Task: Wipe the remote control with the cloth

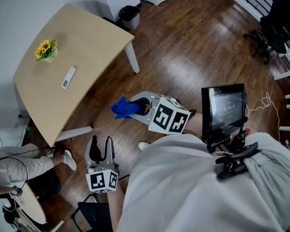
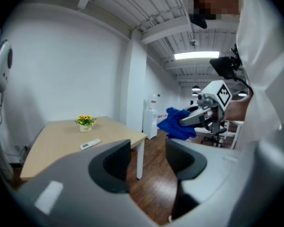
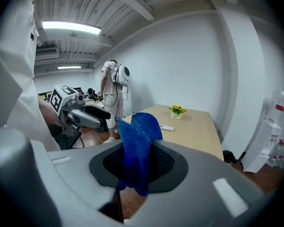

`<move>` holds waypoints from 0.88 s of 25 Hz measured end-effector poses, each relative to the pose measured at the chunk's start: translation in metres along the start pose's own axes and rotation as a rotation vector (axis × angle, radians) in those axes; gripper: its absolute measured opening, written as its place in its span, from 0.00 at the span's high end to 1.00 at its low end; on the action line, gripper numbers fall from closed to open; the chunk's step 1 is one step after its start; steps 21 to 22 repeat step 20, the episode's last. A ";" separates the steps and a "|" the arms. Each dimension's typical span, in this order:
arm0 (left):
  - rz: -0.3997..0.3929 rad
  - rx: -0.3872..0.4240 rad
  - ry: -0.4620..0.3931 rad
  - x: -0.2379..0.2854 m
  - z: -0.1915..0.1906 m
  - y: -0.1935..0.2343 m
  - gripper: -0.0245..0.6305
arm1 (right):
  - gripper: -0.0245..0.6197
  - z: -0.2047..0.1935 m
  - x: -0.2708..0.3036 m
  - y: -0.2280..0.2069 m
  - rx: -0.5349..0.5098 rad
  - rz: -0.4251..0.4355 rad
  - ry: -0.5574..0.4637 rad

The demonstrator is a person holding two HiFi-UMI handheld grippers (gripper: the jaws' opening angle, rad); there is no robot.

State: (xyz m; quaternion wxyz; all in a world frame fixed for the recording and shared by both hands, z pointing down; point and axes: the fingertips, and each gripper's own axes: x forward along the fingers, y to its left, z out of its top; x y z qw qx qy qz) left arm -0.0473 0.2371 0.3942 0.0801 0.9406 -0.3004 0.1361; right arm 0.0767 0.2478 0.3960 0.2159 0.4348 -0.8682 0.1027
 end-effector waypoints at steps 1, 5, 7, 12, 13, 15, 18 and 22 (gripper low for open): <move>-0.002 0.006 0.003 0.001 0.000 -0.002 0.58 | 0.83 0.000 0.000 0.000 0.001 0.003 0.000; -0.010 0.021 0.009 0.001 0.002 -0.007 0.58 | 0.83 -0.002 -0.001 0.003 0.001 0.011 -0.002; -0.012 0.022 0.010 0.001 0.002 -0.008 0.58 | 0.83 -0.003 -0.002 0.004 0.004 0.012 -0.002; -0.013 0.026 0.015 -0.003 -0.001 -0.009 0.58 | 0.83 -0.003 -0.002 0.008 0.001 0.014 0.001; -0.013 0.026 0.016 -0.005 -0.002 -0.009 0.58 | 0.83 -0.004 -0.002 0.010 0.000 0.014 0.000; -0.013 0.027 0.016 -0.006 -0.005 -0.009 0.58 | 0.83 -0.006 -0.001 0.012 -0.001 0.014 0.001; -0.017 0.028 0.016 -0.007 -0.008 -0.009 0.58 | 0.83 -0.008 0.001 0.015 0.002 0.016 0.004; -0.018 0.029 0.016 -0.009 -0.009 -0.009 0.58 | 0.83 -0.010 0.003 0.017 0.009 0.021 0.003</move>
